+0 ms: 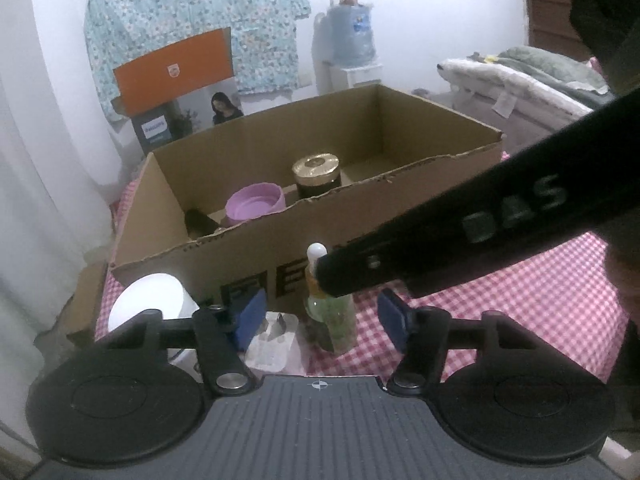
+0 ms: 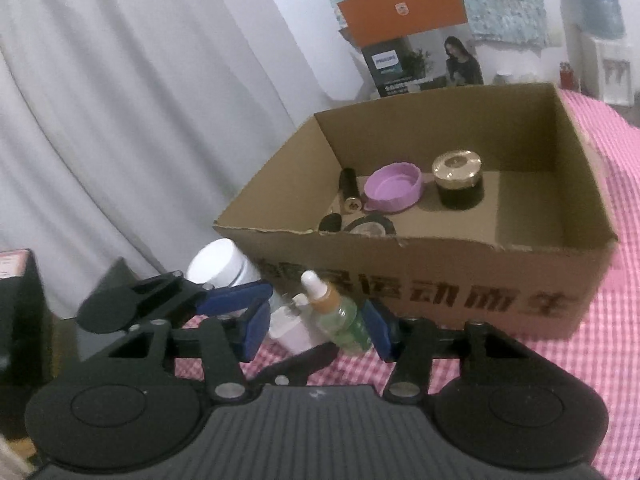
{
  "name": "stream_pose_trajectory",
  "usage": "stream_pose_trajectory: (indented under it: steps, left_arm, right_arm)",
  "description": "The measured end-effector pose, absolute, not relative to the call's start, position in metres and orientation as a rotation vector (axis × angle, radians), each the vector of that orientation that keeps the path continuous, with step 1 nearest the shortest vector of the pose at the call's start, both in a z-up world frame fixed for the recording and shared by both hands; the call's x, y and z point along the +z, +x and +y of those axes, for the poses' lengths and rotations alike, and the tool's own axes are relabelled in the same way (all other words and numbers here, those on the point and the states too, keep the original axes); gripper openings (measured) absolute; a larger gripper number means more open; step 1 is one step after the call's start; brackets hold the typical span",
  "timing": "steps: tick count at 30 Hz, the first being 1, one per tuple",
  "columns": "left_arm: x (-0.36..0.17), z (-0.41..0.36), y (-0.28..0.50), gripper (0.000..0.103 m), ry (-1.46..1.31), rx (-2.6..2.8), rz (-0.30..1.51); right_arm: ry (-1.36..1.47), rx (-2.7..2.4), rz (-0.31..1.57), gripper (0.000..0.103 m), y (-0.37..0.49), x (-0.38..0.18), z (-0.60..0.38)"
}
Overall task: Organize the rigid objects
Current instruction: 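Grasp the green dropper bottle with the right gripper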
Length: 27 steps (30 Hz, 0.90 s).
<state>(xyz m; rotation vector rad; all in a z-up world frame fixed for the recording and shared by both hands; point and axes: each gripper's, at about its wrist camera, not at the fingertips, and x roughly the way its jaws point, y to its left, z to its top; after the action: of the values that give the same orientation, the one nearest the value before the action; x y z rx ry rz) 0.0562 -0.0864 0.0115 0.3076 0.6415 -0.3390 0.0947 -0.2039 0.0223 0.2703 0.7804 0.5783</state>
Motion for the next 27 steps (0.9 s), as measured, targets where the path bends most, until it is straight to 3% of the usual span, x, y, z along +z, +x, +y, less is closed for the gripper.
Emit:
stream_pose_trajectory:
  steps: [7, 12, 27]
  left_arm:
    - [0.004, -0.089, 0.063, 0.041, 0.307, -0.329, 0.641]
    - [0.001, -0.089, 0.067, 0.027, 0.273, -0.348, 0.66]
    - [0.006, -0.095, 0.045, 0.019, 0.204, -0.448, 0.651]
  right_arm:
    - [0.205, 0.582, 0.778, 0.041, 0.109, 0.018, -0.189]
    - [0.184, 0.601, 0.777, 0.021, 0.118, 0.015, -0.183]
    - [0.142, 0.536, 0.799, 0.017, 0.091, 0.025, -0.2]
